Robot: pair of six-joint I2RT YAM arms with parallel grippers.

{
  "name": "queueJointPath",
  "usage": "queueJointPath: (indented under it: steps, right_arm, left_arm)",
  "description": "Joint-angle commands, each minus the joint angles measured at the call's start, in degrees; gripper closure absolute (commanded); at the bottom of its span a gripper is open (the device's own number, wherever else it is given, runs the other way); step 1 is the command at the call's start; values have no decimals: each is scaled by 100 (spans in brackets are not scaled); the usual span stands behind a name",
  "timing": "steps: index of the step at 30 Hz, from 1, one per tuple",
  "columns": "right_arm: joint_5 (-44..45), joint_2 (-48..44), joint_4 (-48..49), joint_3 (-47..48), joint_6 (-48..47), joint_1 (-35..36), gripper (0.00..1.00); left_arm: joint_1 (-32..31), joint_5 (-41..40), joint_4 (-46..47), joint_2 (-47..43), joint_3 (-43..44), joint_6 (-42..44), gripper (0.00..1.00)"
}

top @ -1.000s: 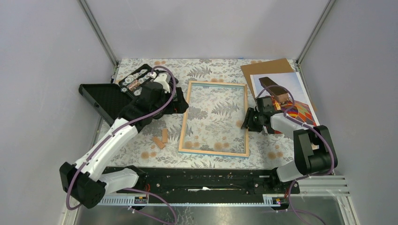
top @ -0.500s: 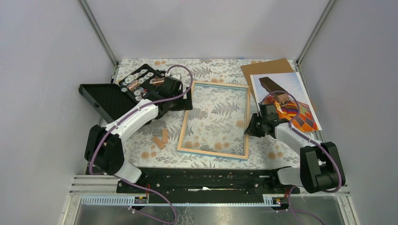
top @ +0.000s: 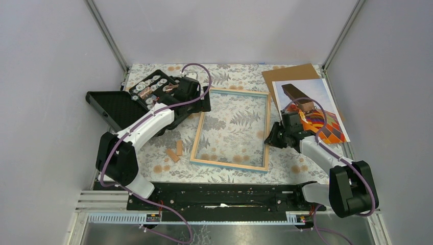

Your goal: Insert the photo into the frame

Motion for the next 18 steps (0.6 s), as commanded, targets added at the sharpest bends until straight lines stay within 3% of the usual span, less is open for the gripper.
queueJointPath:
  steps: [1,5,10,12,18]
  right_arm:
    - [-21,-29,462,185,136,55,82]
    - [78,236,431,157,14,57,61]
    - [194,281,-35,477,-152,57,22]
    - [442,163,-318,706,-223,57,11]
    - [757,-20,-609,1222,-32,-382,1]
  left_arm:
    - [30,-77,250,-39,310,201,2]
    - [30,148,270,-103,440,318,2]
    - [30,662,588,-393,196,343,2]
    - [30,815,598,-522,123,342,2]
    - [21,1503,922,-1247,-340,151,2]
